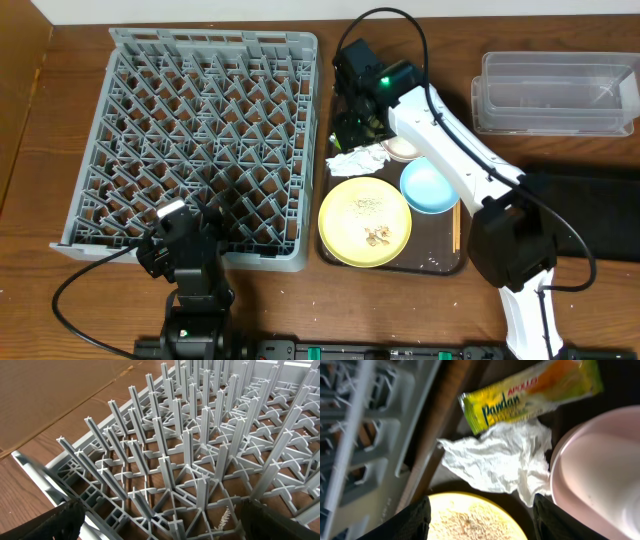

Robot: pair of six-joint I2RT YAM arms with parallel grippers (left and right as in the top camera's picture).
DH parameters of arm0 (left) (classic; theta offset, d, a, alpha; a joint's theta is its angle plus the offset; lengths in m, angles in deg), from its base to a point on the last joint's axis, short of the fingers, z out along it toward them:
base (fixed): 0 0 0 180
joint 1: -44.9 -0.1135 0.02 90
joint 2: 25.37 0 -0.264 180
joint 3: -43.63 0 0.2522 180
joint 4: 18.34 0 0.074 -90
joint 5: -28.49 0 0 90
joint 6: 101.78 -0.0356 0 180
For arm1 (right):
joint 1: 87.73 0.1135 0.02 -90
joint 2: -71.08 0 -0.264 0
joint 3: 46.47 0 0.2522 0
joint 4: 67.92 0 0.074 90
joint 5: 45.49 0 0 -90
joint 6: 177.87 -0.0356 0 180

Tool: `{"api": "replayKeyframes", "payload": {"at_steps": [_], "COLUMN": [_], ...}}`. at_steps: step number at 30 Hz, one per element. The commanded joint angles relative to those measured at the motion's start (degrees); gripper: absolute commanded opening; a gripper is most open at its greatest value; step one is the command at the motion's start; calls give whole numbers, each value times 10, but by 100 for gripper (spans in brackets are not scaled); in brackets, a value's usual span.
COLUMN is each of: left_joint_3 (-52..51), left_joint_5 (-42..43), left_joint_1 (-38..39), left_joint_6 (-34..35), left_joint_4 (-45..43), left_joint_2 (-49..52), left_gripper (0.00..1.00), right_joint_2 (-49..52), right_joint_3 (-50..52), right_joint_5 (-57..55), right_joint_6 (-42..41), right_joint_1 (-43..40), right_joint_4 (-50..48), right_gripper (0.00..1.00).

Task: Sort waste into correct bins and load items into the dishwasher
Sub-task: 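Move the right gripper over the tray to the white tissue, then grasp the crumpled white tissue with the right gripper and lift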

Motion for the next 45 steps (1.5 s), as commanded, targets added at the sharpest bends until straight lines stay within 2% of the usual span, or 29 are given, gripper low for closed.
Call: {"api": "replayKeyframes", "payload": {"at_steps": [1,11,20,26,30,34,39,45], "left_joint_3": [8,8,8,8,8,8,8,8], "left_joint_5": [-7,-7,-7,-7,-7,-7,-7,-7], "left_joint_1": [0,0,0,0,0,0,0,0], "left_joint_6": [1,1,1,1,1,1,1,1], "left_joint_4": [2,2,2,2,2,2,2,2], "left_joint_2": [-2,-2,-2,-2,-2,-2,-2,-2], "left_gripper": [100,100,100,100,100,100,100,100], "right_joint_2": [3,3,3,3,3,2,-16,-87], "right_joint_3": [39,151,204,244,259,260,238,180], "right_joint_5": [-12,-12,-66,-65,-65,-66,-65,-69], "right_joint_6": [-9,-13,-19,-19,-33,-42,-54,-58], "right_joint_1": [18,25,25,25,25,26,24,13], "right_joint_4": [-6,-142,-206,-260,-276,-280,-264,-225], "right_gripper": [65,64,62,57,40,1,1,1]}}
